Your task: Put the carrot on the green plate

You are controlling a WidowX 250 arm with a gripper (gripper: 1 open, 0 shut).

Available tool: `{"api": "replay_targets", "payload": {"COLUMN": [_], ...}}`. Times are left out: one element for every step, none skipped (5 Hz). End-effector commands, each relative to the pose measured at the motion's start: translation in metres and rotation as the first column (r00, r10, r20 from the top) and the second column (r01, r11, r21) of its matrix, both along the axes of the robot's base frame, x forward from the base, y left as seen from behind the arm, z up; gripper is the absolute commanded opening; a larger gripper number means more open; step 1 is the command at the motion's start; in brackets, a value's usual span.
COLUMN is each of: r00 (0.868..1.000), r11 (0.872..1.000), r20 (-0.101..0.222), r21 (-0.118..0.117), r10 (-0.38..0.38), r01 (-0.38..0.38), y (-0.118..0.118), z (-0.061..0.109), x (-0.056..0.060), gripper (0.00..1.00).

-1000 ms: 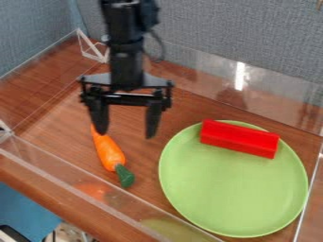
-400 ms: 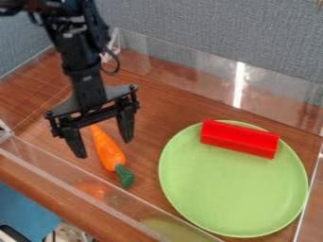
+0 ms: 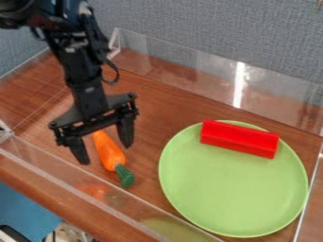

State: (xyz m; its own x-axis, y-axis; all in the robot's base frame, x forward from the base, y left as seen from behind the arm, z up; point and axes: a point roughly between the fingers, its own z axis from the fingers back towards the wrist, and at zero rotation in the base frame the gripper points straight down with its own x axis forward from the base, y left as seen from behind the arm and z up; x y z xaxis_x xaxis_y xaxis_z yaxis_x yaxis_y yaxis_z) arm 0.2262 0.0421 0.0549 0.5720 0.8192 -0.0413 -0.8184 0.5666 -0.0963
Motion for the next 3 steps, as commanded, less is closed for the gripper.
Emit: {"api": "replay_targets", "payload": {"r00": [0.998, 0.994, 0.997], "r11": [0.998, 0.995, 0.998], "r20": [0.033, 0.044, 0.057], "r21": [0.015, 0.026, 0.037], "r10": [-0.056, -0.098, -0.044], "r01": [0.055, 0.097, 0.042], "y": [-0.007, -0.008, -0.004], "z": [-0.003, -0.010, -0.004], "x": [0.015, 0.023, 0.033], "gripper": [1.00, 1.00, 1.00]}}
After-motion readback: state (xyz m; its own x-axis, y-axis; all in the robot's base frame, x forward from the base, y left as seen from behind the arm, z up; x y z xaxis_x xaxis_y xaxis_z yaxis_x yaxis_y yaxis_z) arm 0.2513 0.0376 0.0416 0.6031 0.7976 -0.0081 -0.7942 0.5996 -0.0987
